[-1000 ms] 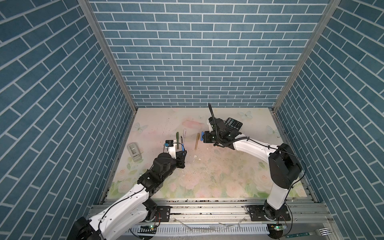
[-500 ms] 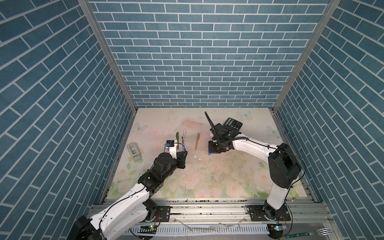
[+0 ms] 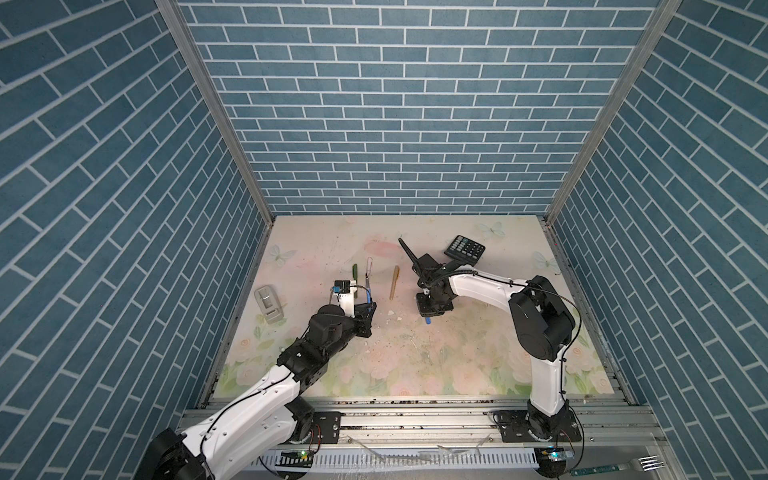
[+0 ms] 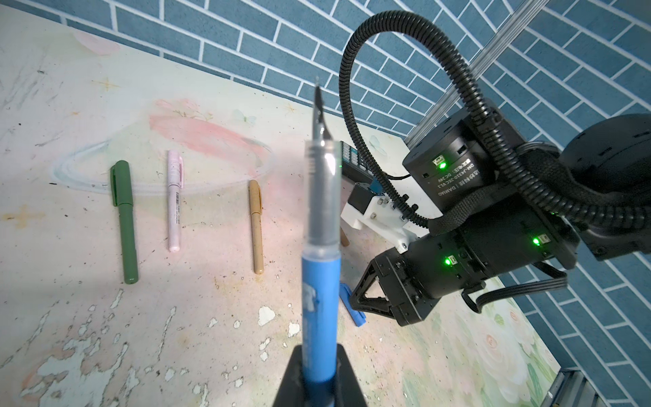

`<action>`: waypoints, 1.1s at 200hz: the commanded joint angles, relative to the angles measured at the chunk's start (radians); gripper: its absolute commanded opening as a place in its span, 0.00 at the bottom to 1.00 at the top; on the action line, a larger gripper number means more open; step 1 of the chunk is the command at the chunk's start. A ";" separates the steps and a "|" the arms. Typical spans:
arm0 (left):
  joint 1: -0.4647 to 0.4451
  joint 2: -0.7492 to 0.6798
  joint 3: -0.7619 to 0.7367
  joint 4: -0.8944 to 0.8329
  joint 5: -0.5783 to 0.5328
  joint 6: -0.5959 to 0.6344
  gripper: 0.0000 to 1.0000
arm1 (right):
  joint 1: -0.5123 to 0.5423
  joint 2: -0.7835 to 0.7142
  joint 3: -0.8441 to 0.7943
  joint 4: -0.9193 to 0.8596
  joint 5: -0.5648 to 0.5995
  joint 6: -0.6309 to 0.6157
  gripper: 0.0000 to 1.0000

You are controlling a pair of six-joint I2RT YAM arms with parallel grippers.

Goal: Insert the pens into the pen caps
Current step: 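Lift the blue cap with the right gripper and carry it toward the left gripper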

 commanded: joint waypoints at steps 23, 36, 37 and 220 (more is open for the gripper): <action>0.003 -0.014 0.008 0.021 0.009 0.005 0.00 | 0.008 0.043 0.031 -0.032 0.025 -0.036 0.16; 0.003 -0.013 0.006 0.021 0.009 0.006 0.00 | 0.008 0.056 0.041 -0.038 0.032 -0.039 0.16; 0.003 -0.013 0.007 0.020 0.009 0.006 0.00 | 0.008 0.057 0.041 -0.038 0.032 -0.039 0.16; 0.003 -0.024 0.015 0.013 0.011 0.008 0.00 | 0.006 -0.041 -0.014 0.167 0.065 -0.062 0.12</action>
